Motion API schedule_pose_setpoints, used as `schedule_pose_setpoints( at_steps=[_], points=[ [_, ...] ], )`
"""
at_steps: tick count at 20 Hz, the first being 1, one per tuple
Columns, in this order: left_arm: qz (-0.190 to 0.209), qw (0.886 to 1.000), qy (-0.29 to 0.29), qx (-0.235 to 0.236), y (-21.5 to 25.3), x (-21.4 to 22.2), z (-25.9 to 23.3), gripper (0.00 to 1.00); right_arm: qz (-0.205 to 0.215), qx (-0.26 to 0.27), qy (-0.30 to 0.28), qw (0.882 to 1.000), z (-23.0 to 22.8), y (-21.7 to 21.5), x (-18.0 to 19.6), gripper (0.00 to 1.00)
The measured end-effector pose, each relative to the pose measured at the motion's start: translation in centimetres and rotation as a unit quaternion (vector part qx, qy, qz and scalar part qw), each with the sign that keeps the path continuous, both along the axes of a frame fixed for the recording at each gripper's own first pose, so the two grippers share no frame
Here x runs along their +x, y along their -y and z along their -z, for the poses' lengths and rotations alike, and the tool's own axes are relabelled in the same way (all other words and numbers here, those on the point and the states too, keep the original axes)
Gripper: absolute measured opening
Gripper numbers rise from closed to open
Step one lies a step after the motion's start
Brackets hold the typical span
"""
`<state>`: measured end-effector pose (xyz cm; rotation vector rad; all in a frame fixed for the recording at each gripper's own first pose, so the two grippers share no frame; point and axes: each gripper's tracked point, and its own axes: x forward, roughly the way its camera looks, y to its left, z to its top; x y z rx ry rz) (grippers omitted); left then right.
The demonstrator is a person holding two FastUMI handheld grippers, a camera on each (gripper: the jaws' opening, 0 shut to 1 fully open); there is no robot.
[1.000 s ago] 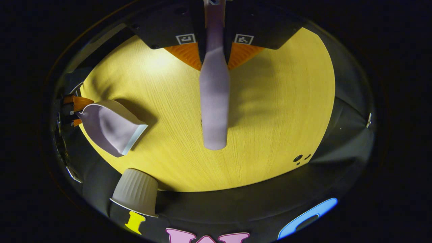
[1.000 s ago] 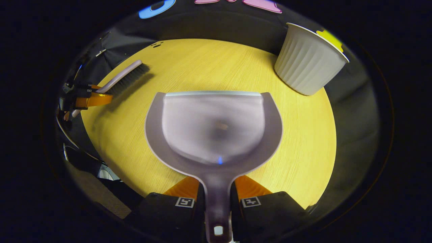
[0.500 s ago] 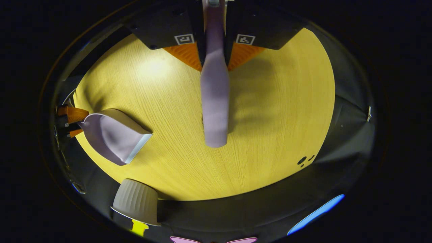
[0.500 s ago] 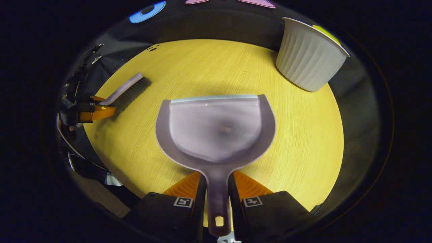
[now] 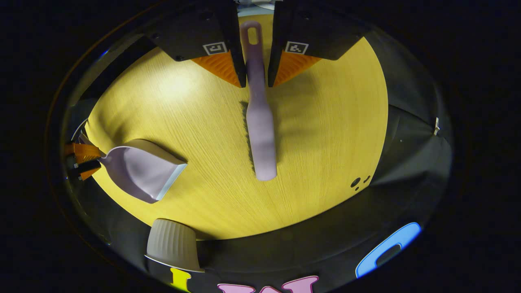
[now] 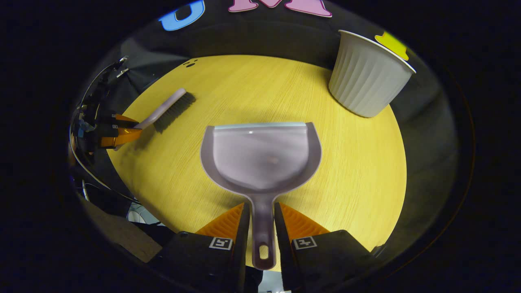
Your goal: Pick up the small broom and dustpan from the desktop, sweep the trash into the dustpan with the broom, and then empty the trash into the garbage bin.
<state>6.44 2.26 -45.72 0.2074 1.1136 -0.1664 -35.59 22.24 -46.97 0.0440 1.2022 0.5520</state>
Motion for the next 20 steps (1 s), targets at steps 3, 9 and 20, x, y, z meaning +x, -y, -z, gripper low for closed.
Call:
schedule_pose_setpoints(
  at_steps=[3, 9, 20],
  points=[
    [-0.004, 0.999, 0.039, 0.0, 0.0, 0.6, -3.3, 0.37, 0.015, 0.012, 0.036, 0.999, -2.7, 0.2, 1.3, 0.39],
    [0.0, 0.986, 0.164, -0.032, 2.1, 4.2, -12.2, 0.37, 0.043, 0.058, 0.156, 0.985, -10.5, -0.2, 6.1, 0.39],
    [-0.015, 0.916, 0.378, -0.13, 5.1, 8.3, -29.2, 0.37, 0.107, 0.097, 0.323, 0.935, -23.7, 2.1, 12.6, 0.38]
  ],
)
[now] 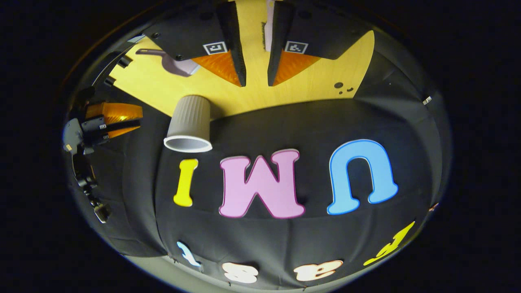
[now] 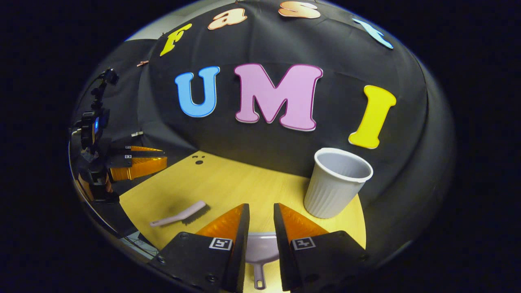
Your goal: Pick up the small broom and dustpan from the desktop, sweep the trash into the dustpan with the broom, and then empty the trash into the garbage bin.
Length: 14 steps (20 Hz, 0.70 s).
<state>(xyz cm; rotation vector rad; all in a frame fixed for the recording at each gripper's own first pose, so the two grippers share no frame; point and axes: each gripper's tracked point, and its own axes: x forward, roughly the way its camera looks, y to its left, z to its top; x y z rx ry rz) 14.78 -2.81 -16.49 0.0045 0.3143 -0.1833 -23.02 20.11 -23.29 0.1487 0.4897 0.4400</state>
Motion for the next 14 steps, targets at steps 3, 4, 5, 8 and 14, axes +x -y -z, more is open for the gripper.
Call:
schedule_pose_setpoints(
  at_steps=[3, 4, 5, 8, 14],
  points=[
    [-0.007, 0.999, 0.019, -0.027, -0.1, 0.4, -1.7, 0.37, 0.017, 0.009, 0.033, 0.999, -2.5, 0.8, 0.8, 0.38],
    [-0.014, 0.999, 0.024, -0.032, -0.4, 0.4, -2.0, 0.37, 0.02, 0.009, 0.038, 0.999, -2.7, 0.9, 1.0, 0.38],
    [-0.02, 0.999, 0.026, -0.035, -0.7, 0.3, -2.1, 0.37, 0.023, 0.009, 0.037, 0.999, -2.8, 1.1, 1.0, 0.37],
    [-0.025, 0.999, 0.019, -0.033, -1.2, 0.1, -1.4, 0.37, 0.025, 0.012, 0.027, 0.999, -2.4, 1.1, 0.9, 0.35],
    [-0.023, 0.999, 0.015, -0.021, -1.3, -0.2, -1.3, 0.37, 0.022, 0.008, 0.023, 0.999, -2.0, 0.8, 0.9, 0.36]
  ],
)
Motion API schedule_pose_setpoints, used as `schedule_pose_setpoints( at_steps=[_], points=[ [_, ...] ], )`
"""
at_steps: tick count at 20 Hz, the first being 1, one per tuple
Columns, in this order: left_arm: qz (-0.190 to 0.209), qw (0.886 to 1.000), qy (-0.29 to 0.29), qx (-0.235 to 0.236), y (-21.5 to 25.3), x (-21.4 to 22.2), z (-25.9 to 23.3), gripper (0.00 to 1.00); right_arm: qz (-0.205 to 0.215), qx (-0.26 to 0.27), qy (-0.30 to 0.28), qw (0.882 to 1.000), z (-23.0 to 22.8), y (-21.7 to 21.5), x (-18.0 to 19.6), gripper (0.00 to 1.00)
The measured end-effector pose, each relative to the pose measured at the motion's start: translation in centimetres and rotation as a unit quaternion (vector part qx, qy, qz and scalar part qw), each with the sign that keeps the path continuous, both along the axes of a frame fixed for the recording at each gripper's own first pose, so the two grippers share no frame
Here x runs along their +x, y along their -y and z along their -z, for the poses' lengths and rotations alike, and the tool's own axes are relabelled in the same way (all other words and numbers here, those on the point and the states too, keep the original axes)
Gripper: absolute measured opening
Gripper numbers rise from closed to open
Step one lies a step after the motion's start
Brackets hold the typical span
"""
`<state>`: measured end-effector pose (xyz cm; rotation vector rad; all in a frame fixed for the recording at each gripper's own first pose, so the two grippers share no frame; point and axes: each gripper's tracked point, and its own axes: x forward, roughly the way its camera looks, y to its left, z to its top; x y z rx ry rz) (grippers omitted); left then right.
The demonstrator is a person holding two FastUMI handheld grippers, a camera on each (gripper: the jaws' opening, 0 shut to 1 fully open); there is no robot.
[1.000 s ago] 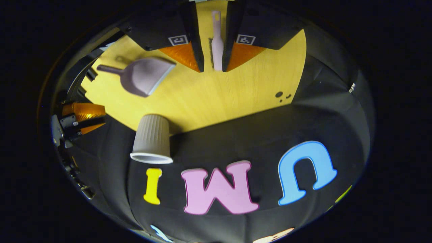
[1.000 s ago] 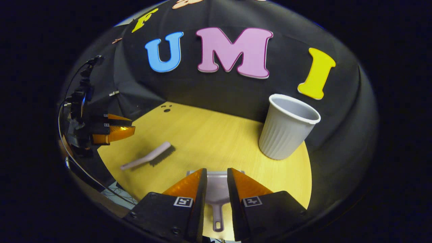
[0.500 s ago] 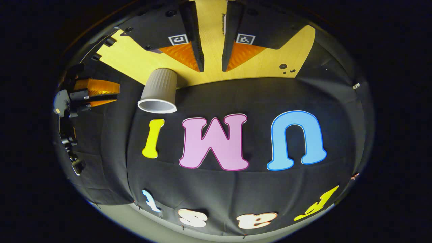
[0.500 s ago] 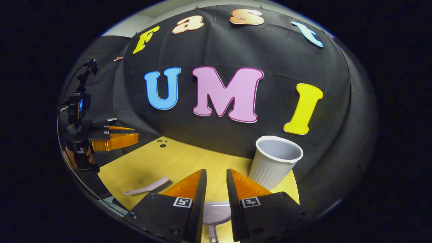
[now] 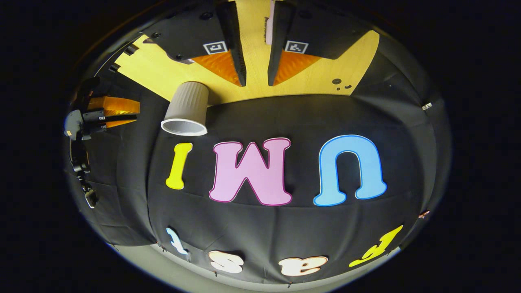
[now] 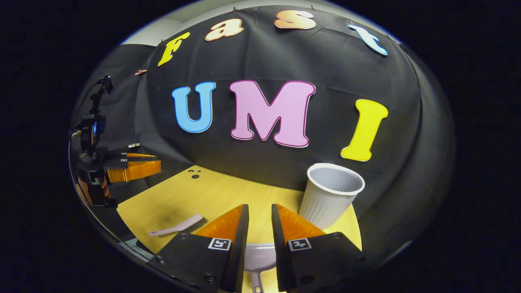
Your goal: Pick up the small broom and dustpan from the desktop, sweep the trash into the dustpan with the broom, and then empty the trash into the garbage bin.
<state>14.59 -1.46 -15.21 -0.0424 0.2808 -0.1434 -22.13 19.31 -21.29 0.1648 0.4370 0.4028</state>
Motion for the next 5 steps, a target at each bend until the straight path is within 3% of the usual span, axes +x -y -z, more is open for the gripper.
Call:
schedule_pose_setpoints(
  at_steps=[5],
  points=[
    [0.006, 1.0, -0.003, 0.008, 0.34, 0.02, 0.17, 0.37, -0.003, 0.001, -0.007, 1.0, 0.12, -0.11, -0.16, 0.36]
  ],
)
